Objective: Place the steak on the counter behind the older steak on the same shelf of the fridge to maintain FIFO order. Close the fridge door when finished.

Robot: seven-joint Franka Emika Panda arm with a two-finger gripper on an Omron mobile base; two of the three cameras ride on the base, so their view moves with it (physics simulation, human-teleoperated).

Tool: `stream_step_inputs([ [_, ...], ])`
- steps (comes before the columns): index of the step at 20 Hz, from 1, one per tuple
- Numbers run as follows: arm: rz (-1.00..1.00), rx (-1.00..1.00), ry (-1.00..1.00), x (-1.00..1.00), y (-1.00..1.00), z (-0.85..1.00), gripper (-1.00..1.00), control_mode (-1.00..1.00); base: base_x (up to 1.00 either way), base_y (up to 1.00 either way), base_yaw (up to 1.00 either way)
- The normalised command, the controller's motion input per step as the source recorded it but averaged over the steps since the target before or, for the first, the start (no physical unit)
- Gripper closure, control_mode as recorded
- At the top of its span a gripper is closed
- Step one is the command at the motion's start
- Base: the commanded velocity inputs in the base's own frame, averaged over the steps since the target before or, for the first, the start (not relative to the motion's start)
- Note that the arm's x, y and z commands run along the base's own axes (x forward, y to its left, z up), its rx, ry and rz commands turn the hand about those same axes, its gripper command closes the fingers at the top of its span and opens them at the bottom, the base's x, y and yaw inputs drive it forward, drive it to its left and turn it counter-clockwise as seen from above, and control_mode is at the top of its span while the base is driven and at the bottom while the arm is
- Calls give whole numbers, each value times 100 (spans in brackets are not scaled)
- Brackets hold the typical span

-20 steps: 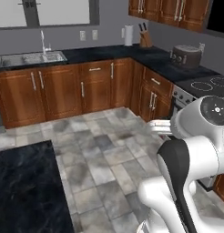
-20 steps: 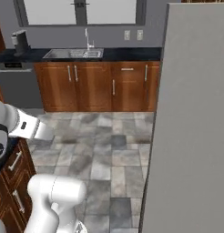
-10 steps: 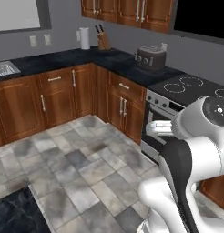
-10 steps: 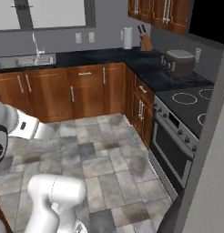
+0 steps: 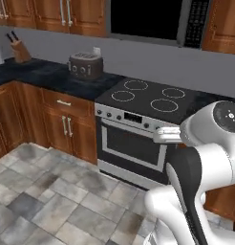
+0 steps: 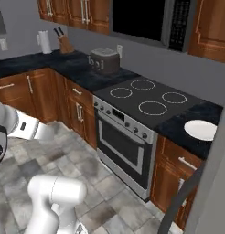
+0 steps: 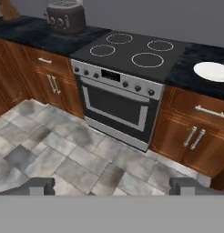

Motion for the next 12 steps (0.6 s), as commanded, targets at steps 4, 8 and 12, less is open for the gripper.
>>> stream_step_inputs([
  [4, 0, 0, 0, 0, 0, 0, -100, 100, 46, 0, -77],
  [8, 0, 0, 0, 0, 0, 0, -100, 100, 35, -3, -82],
  [12, 0, 0, 0, 0, 0, 0, -100, 100, 32, -1, -81],
])
